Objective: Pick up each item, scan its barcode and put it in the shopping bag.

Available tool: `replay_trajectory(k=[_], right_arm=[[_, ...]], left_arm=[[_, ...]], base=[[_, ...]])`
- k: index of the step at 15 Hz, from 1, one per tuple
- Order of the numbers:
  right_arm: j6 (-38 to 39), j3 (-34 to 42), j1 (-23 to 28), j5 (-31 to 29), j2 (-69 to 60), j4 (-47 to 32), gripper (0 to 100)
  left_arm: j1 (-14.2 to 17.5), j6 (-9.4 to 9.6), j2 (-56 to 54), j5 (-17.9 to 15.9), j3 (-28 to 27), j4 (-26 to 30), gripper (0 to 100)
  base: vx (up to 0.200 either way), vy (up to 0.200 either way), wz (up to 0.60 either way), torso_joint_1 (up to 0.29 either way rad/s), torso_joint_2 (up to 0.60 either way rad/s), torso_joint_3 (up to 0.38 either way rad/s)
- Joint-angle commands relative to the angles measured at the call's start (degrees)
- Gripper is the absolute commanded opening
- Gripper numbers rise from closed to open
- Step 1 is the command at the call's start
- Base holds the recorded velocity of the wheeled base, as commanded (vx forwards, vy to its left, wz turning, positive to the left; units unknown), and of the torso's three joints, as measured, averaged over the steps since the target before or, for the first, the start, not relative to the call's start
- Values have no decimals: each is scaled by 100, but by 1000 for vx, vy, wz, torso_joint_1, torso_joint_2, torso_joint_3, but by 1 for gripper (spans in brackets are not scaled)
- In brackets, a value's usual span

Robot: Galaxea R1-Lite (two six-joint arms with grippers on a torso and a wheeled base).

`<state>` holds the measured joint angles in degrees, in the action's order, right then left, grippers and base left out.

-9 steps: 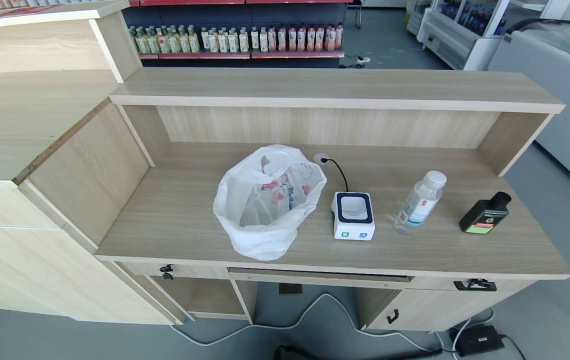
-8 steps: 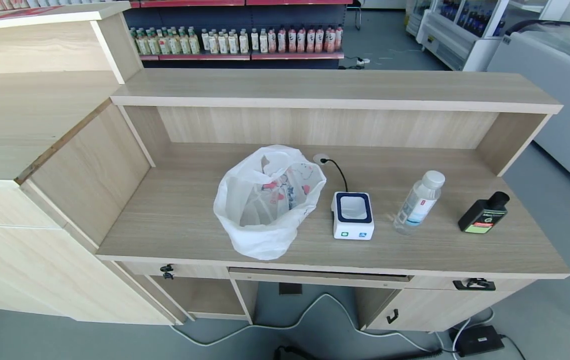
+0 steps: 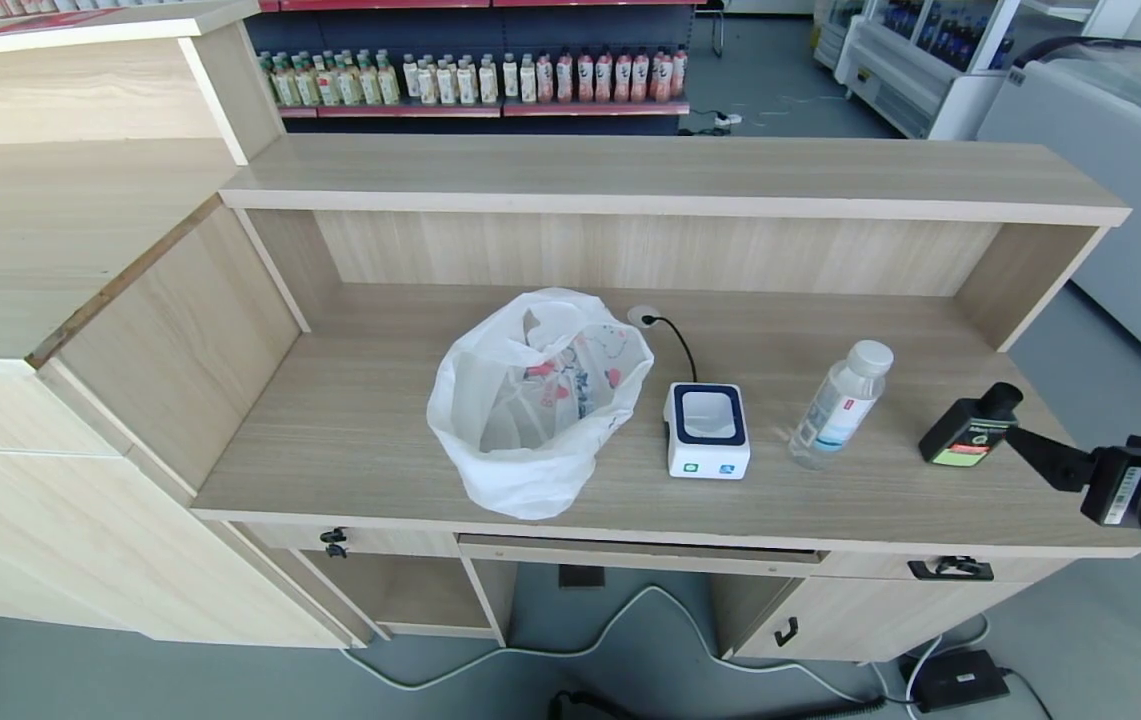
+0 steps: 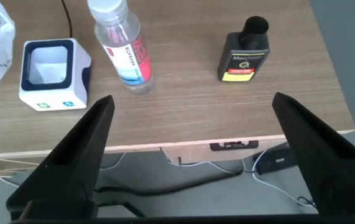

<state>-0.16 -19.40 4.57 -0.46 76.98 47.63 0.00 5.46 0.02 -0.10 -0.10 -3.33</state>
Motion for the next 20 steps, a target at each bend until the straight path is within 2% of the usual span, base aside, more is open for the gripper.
replay_trajectory(k=[1,4,6,7,15,20], right_arm=[[-432,243,237,2,1680,941,100],[-599,252,246,38,2725,2172,100],[-608,208,176,284,3033,2523,100],[-608,15,17,468,3253,2594,100],[-555,-1541,-510,512,4097,2558,100],[-485,-1998,-747,582,4369,2523,100]], left_arm=[[0,-1,-2,1,1,-1,100],[0,-1,-2,1,1,-1,100],[0,-1,-2,1,1,-1,100],[0,-1,-2,1,1,-1,100],[0,-1,-2,1,1,-1,100],[0,-1,-2,1,1,-1,100]], base=[[0,0,0,0,0,0],[0,0,0,0,0,0],[0,0,0,0,0,0],[0,0,0,0,0,0],[0,0,0,0,0,0],[0,0,0,0,0,0]])
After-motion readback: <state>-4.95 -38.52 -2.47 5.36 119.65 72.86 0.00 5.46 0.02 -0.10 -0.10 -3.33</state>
